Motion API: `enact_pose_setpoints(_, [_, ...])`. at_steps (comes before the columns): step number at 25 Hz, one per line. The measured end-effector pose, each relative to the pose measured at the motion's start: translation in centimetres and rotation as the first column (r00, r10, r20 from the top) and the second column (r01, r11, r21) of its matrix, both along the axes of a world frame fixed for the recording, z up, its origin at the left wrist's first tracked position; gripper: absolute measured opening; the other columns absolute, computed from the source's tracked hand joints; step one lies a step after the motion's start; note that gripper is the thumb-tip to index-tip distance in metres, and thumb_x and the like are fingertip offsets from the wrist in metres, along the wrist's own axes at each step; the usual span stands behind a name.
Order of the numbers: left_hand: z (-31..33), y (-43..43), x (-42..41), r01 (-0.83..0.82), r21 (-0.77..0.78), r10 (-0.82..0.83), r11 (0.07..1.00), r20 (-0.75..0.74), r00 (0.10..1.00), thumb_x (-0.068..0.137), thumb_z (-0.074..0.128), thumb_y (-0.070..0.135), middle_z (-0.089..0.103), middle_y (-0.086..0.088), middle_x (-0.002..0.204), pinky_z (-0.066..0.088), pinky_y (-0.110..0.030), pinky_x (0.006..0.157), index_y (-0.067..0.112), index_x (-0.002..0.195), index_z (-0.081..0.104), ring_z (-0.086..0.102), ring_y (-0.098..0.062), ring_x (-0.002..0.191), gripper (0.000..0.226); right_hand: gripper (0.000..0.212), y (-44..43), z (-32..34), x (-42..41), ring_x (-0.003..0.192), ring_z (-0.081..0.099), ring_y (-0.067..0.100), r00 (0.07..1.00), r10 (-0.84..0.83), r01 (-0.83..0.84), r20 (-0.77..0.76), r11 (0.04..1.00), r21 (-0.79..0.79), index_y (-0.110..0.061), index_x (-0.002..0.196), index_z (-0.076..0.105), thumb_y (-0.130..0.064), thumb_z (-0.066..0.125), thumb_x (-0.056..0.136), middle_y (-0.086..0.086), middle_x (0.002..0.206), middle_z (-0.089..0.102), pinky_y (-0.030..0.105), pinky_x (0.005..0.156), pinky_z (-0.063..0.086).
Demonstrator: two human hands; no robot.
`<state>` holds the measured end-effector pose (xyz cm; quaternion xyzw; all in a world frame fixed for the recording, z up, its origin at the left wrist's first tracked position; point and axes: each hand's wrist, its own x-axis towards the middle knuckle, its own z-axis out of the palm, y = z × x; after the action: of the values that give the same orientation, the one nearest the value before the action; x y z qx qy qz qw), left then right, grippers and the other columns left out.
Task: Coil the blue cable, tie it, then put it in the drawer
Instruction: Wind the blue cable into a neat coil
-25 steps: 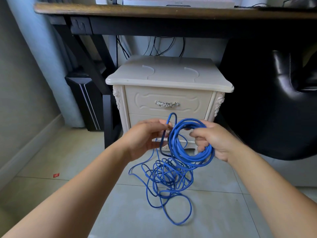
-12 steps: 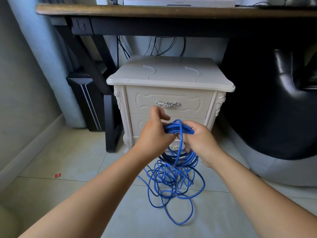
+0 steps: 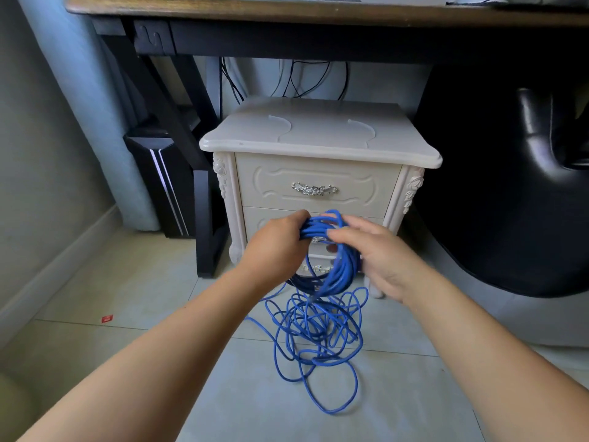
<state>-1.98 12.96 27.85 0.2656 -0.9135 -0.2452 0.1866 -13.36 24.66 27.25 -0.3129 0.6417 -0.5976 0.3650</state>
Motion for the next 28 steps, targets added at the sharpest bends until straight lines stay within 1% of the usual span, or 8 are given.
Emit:
enact_pose_setpoints(4, [0.2, -2.2, 1.0, -0.08, 0.262, 0.136, 0.962, -0.203, 0.97, 0.099, 0.052, 0.021, 0.051, 0.003, 0.065, 0.058, -0.044, 0.063, 0.018, 0.1, 0.058, 0.059, -0.016, 0.05, 0.008, 0.042, 2.1, 1.0, -3.5, 0.087, 0.067, 0.025, 0.956, -0.15, 0.134, 0.253, 0.988, 0.08, -0.014, 0.11, 0.067, 0.007, 0.038, 0.088, 0.009, 0.097, 0.066, 0.039, 0.079, 0.052])
enact_pose_setpoints(8, [0.4, -2.0, 1.1, -0.064, 0.282, 0.12, 0.957, -0.185, 0.975, 0.099, 0.051, 0.018, 0.049, 0.002, 0.065, 0.06, -0.042, 0.062, 0.015, 0.106, 0.06, 0.052, -0.015, 0.05, 0.012, 0.053, 2.5, 0.7, -3.6, 0.122, 0.055, 0.018, 0.928, -0.199, 0.302, -0.316, 0.897, 0.322, -0.018, 0.137, 0.051, -0.034, 0.066, 0.089, -0.001, 0.129, 0.059, 0.03, 0.091, 0.041])
enact_pose_setpoints(11, [0.4, -1.3, 0.7, -0.057, 0.272, 0.116, 0.961, -0.207, 0.972, 0.098, 0.051, 0.018, 0.052, 0.0, 0.067, 0.059, -0.045, 0.064, 0.018, 0.105, 0.061, 0.057, -0.024, 0.057, 0.012, 0.069, 1.6, 1.9, -1.1, 0.117, 0.055, -0.001, 0.962, -0.113, 0.116, -0.251, 0.993, -0.001, -0.027, 0.145, 0.04, -0.038, 0.071, 0.084, -0.015, 0.126, 0.058, 0.013, 0.091, 0.039])
enact_pose_setpoints(13, [0.5, -1.0, 0.5, -0.072, 0.257, 0.135, 0.964, -0.238, 0.962, 0.097, 0.053, 0.017, 0.055, -0.002, 0.069, 0.058, -0.047, 0.065, 0.019, 0.103, 0.062, 0.061, -0.03, 0.063, 0.011, 0.065, 0.8, 1.3, 1.0, 0.108, 0.06, 0.0, 0.926, 0.039, -0.013, -0.375, 0.997, 0.072, -0.032, 0.136, 0.045, -0.03, 0.077, 0.08, -0.016, 0.118, 0.062, 0.014, 0.087, 0.043])
enact_pose_setpoints(15, [0.4, -0.8, 0.4, -0.073, 0.287, 0.153, 0.955, -0.267, 0.951, 0.097, 0.055, 0.018, 0.054, 0.0, 0.065, 0.058, -0.045, 0.062, 0.019, 0.099, 0.064, 0.059, -0.027, 0.057, 0.009, 0.034, -0.1, -0.1, 2.2, 0.094, 0.066, 0.015, 0.883, -0.096, 0.164, -0.46, 0.98, 0.111, -0.028, 0.113, 0.054, -0.022, 0.072, 0.084, -0.007, 0.095, 0.069, 0.024, 0.079, 0.048])
enact_pose_setpoints(20, [-0.9, 2.0, 0.0, -0.036, 0.693, 0.341, 0.72, -0.308, 0.888, 0.098, 0.052, 0.016, 0.047, 0.0, 0.055, 0.049, -0.027, 0.051, 0.015, 0.099, 0.062, 0.047, -0.008, 0.038, 0.01, 0.01, -1.3, -1.9, 2.8, 0.054, 0.051, 0.019, 0.875, -0.378, 0.415, 0.303, 0.907, -0.066, -0.016, 0.083, 0.06, -0.017, 0.067, 0.09, -0.003, 0.047, 0.046, 0.04, 0.072, 0.044])
enact_pose_setpoints(23, [-0.7, 2.6, -0.1, 0.004, 0.771, 0.318, 0.637, -0.268, 0.909, 0.096, 0.056, 0.014, 0.052, -0.003, 0.064, 0.047, -0.017, 0.046, 0.013, 0.104, 0.061, 0.053, -0.009, 0.049, 0.01, 0.018, -1.3, -2.1, 2.1, 0.043, 0.041, 0.017, 0.88, -0.449, 0.458, 0.157, 0.888, -0.028, -0.016, 0.076, 0.057, -0.02, 0.07, 0.087, 0.001, 0.045, 0.038, 0.037, 0.065, 0.04])
enact_pose_setpoints(28, [0.1, 1.2, 0.7, -0.032, 0.411, 0.132, 0.911, -0.216, 0.967, 0.087, 0.063, 0.012, 0.065, 0.004, 0.086, 0.048, -0.019, 0.063, 0.027, 0.117, 0.055, 0.061, -0.01, 0.068, 0.034, 0.007, -1.1, -0.4, 1.9, 0.047, 0.042, 0.015, 0.873, -0.331, 0.354, -0.357, 0.935, -0.003, -0.015, 0.079, 0.061, -0.017, 0.066, 0.084, -0.004, 0.054, 0.048, 0.025, 0.047, 0.038])
